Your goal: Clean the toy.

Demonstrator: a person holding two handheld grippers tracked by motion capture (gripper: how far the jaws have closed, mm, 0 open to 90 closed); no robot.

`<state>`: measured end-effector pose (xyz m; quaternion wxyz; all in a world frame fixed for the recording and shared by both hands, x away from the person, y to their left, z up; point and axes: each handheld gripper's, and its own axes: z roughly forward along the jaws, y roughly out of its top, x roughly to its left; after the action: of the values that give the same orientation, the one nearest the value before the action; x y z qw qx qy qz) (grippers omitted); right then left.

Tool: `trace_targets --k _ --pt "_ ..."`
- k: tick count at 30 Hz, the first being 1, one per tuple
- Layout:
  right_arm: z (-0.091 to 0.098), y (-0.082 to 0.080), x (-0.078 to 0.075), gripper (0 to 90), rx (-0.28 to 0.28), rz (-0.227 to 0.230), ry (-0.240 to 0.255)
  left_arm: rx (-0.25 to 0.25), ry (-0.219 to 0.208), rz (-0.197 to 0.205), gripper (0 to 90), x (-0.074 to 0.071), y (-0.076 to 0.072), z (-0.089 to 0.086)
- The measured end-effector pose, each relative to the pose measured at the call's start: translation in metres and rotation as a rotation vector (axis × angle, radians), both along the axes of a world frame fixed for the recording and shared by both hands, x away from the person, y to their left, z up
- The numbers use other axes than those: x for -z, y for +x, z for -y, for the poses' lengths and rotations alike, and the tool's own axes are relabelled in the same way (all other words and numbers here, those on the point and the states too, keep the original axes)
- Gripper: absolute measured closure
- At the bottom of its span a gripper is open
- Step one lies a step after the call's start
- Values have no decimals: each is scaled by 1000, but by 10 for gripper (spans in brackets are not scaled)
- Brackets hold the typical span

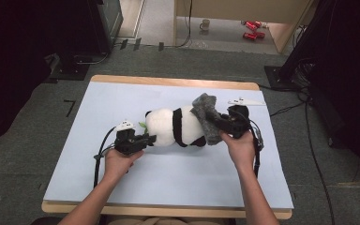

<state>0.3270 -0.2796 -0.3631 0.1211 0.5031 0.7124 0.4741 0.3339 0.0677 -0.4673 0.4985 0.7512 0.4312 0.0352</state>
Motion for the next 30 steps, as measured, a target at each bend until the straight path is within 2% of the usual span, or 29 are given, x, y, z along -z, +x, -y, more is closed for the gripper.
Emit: trace_targets --k 9,16,19,23,26,30 --pt "-64 3 -1 762 -183 -5 -17 -2 14 0 739 -2 -5 0" --pt "-106 4 11 762 -284 -15 -43 -14 20 -7 735 -2 -12 0" --pt "-117 6 23 763 -289 -31 -87 -20 29 -3 732 -2 -14 1" --pt "-126 10 40 762 -293 -63 -106 -26 42 -5 733 -3 -16 2" --pt "-126 11 47 760 -289 -46 -118 -24 48 0 734 -2 -15 2" --pt "-120 12 47 757 -277 -33 -154 -21 83 18 736 -2 -14 3"
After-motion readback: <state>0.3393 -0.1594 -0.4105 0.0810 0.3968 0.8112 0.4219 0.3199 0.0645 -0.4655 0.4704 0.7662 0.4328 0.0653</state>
